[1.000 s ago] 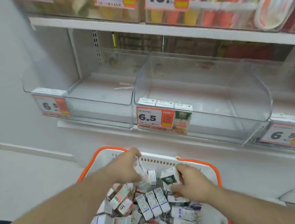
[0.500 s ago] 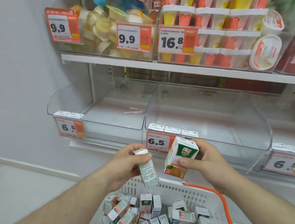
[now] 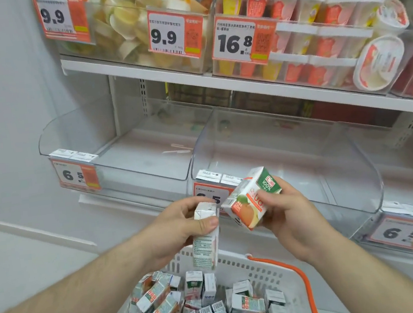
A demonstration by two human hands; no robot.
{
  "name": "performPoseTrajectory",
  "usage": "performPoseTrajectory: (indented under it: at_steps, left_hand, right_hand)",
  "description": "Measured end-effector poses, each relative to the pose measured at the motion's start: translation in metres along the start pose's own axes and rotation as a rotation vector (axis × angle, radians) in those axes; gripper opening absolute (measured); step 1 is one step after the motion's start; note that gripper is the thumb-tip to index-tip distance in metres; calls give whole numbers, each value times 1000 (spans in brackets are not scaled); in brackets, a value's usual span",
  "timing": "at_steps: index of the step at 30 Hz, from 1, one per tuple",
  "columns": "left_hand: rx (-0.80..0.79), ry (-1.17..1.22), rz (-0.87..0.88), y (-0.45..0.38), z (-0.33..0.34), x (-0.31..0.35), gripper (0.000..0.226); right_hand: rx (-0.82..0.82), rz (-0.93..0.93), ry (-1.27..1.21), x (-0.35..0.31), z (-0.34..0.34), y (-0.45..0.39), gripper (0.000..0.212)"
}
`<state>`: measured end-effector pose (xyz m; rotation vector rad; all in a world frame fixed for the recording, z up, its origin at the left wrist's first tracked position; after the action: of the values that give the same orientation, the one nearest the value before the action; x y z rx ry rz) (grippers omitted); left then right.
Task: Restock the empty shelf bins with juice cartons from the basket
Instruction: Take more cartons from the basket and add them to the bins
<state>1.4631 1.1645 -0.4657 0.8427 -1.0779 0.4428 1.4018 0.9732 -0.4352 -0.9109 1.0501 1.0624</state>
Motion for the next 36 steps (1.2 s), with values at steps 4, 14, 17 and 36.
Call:
performPoseTrajectory:
  at_steps: [4, 14, 17, 36]
  left_hand:
    - [-81, -121, 21, -1, 13, 8, 58]
    - [98, -390, 161, -28, 30, 13, 47]
    - [126, -592, 234, -36, 31, 6, 59]
    - [119, -523, 195, -42, 24, 11, 61]
  right_hand:
    - [108, 94, -330, -17, -9, -9, 30]
    - [337, -27, -190, -53, -39, -26, 34]
    - [425, -265, 148, -67, -51, -36, 18]
    - [-268, 259, 1216, -40, -59, -55, 28]
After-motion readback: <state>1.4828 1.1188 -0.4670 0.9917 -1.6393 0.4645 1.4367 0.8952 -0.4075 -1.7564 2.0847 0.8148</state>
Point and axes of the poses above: each hand's wrist, its own y-axis away from the middle knuckle, its own z-axis out of the palm, x = y × z, the point moved 2 cm from there along -y, towards the middle knuckle, and after that the axes turned 11 degrees about -z, right-handed, at the moved point
